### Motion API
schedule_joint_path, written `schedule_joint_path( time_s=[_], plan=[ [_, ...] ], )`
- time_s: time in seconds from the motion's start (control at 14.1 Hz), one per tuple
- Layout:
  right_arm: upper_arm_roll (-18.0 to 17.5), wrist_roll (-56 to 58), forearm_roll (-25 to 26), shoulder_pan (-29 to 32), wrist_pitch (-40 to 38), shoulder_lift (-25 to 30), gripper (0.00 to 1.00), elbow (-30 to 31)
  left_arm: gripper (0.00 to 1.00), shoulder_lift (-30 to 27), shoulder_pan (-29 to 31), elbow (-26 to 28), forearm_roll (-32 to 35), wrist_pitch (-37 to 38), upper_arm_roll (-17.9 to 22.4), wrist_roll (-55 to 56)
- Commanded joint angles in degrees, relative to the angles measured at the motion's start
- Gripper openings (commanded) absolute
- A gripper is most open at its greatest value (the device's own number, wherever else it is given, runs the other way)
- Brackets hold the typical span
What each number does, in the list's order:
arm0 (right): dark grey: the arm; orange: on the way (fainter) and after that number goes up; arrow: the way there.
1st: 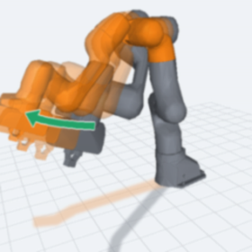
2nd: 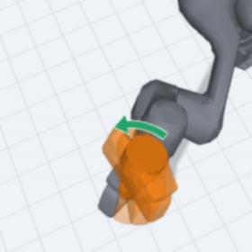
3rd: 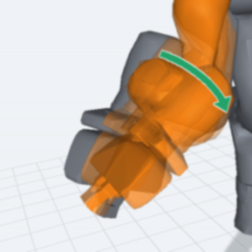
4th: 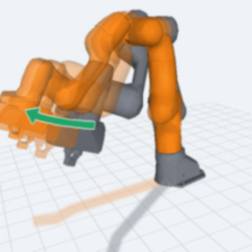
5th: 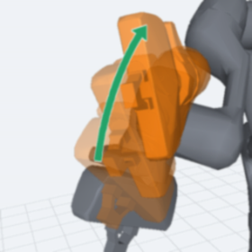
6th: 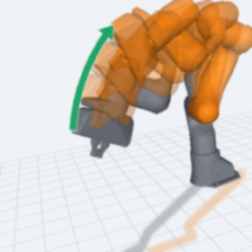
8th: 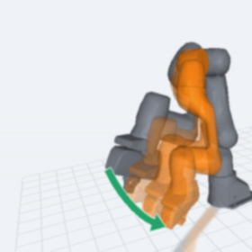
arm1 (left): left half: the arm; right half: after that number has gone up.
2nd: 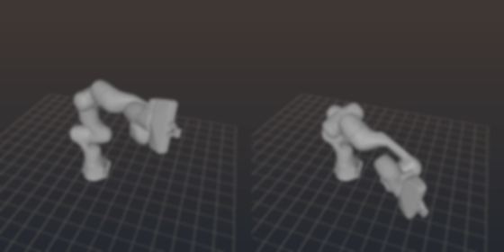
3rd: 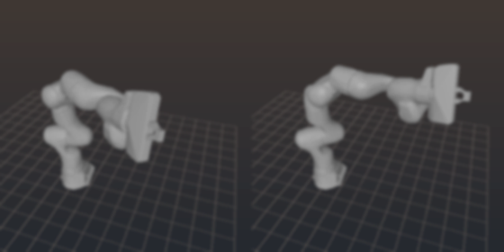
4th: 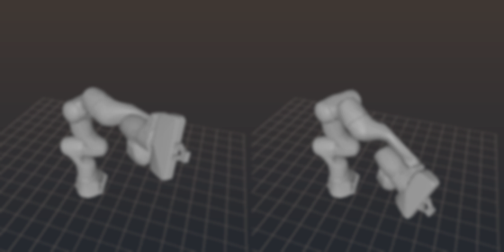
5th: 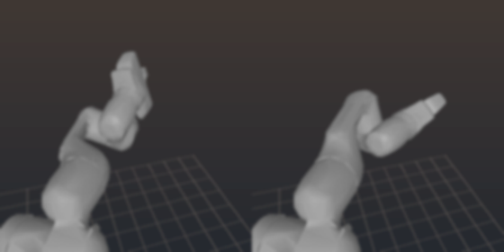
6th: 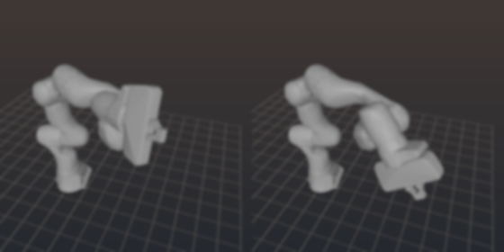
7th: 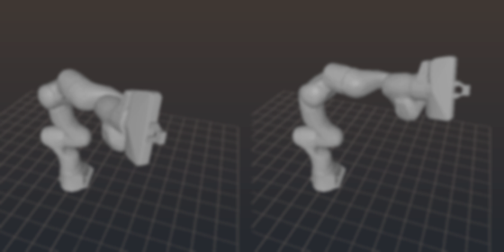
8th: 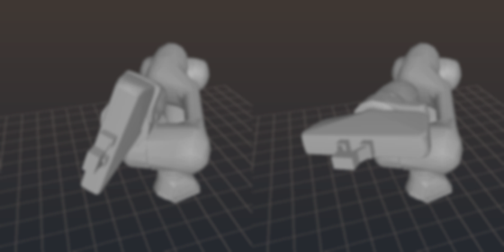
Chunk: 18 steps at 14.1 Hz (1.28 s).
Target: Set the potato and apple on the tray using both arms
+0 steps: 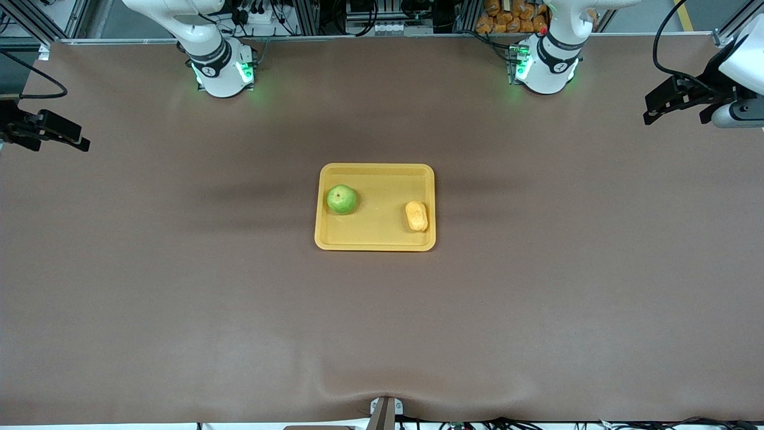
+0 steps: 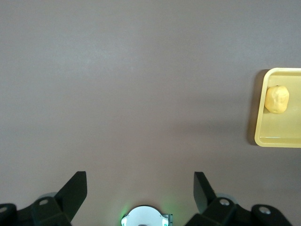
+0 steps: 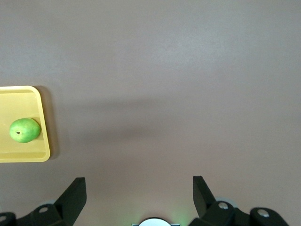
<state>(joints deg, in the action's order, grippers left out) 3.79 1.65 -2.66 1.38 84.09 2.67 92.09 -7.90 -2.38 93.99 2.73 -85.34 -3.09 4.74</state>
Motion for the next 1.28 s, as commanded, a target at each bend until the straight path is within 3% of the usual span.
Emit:
schedule_joint_path(
  time_s=[0.0, 1.21],
  plan=[
    [-1.33, -1.83, 1.08, 0.99, -0.24, 1.99, 1.0, 0.98, 1.0, -0.36, -0.34, -0.38, -1.06, 1.49, 0.54, -0.35],
    [-1.33, -0.77, 0.73, 0.9, -0.33, 1.37, 1.0, -0.78, 1.0, 1.49, -0.17, -3.45, -0.27, 5.18, 0.89, 0.62]
  ],
)
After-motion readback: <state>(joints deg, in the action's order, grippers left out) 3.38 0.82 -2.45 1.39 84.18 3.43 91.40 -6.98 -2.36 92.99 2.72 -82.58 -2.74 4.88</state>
